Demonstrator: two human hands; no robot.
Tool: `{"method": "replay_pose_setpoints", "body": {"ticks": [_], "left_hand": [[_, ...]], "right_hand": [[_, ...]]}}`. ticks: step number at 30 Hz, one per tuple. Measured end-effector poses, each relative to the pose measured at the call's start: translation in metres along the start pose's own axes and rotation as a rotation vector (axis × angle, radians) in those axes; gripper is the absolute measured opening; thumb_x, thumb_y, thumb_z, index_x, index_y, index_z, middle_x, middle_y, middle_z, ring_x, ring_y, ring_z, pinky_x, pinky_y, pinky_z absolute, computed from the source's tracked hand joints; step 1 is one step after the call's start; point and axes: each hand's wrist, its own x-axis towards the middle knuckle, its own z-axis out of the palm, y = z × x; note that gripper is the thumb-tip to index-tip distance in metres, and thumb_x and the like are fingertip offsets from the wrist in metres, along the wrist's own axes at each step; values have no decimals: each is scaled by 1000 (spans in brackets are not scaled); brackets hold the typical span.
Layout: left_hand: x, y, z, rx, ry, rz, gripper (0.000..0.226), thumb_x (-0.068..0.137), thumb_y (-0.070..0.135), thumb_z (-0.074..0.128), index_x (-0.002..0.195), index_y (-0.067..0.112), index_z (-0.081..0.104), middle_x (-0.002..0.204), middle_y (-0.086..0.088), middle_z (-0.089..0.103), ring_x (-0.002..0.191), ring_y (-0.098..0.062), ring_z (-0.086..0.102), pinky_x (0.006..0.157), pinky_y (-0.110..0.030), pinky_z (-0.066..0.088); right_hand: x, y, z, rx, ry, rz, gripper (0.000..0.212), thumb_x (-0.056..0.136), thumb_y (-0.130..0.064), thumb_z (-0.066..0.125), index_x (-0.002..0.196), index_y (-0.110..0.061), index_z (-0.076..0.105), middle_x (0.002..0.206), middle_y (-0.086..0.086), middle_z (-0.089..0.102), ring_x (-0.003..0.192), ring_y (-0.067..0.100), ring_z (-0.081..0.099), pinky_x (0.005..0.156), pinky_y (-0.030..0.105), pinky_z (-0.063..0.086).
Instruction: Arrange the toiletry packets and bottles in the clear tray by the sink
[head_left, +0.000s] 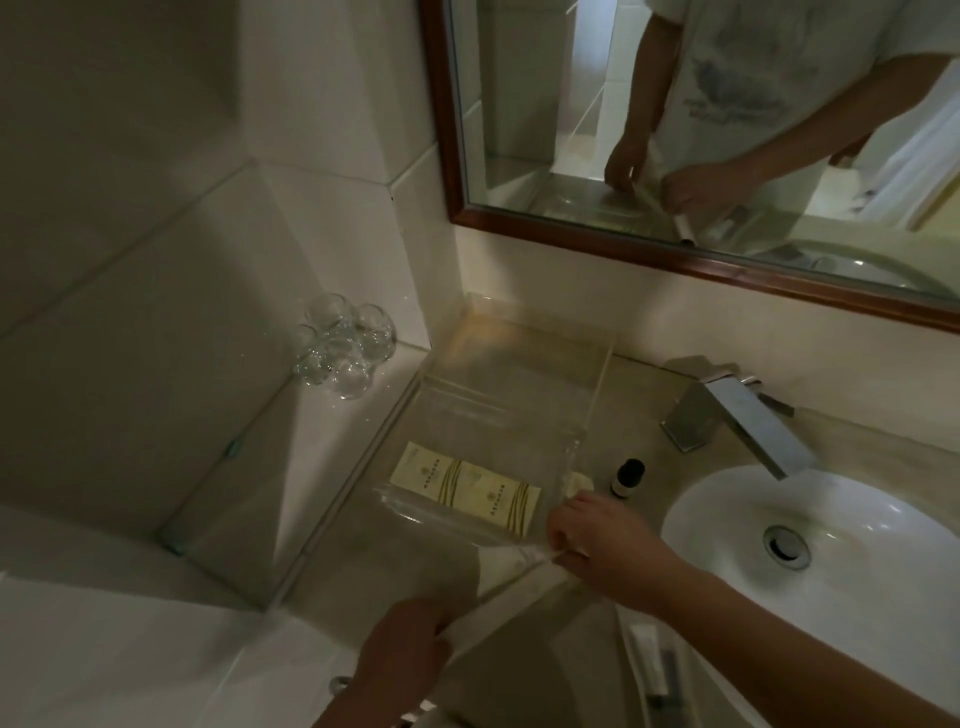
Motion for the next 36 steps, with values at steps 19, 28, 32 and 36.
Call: {"method": "replay_pose_setpoints", "body": {"ticks": [19, 28, 32, 36], "left_hand": [[147, 4, -149, 163, -259, 386, 13, 78, 18, 63, 89, 15, 70, 86, 3, 61, 81, -13, 60, 74, -30, 47], [167, -2, -133, 203, -283, 357, 16, 76, 13, 63, 77, 29, 66, 73, 11, 63, 70, -9, 62, 59, -24, 43], [165, -10, -128, 181, -165, 349, 13, 73, 16, 63, 80, 26, 67, 82, 7, 67, 77, -13, 62, 67, -29, 49], [162, -20, -122, 138, -57, 343, 25, 79, 18, 62, 101, 25, 71, 105, -1, 67, 97, -21, 62, 85, -33, 50]], "right_hand": [[64, 5, -41, 899, 100, 708, 11, 88, -17, 66, 97, -22, 62, 96, -1, 67, 84, 16, 65, 65, 28, 54], [68, 7, -24, 889, 102, 792, 21, 87, -23, 67, 106, -30, 62, 97, -7, 68, 81, 10, 67, 57, 20, 51], [76, 2, -21, 901, 113, 772, 22, 87, -21, 67, 105, -34, 64, 89, -14, 68, 77, 4, 67, 57, 17, 50], [93, -7, -19, 836, 76, 733, 19, 88, -23, 67, 97, -40, 63, 85, -17, 67, 73, -1, 65, 52, 13, 48]]}}
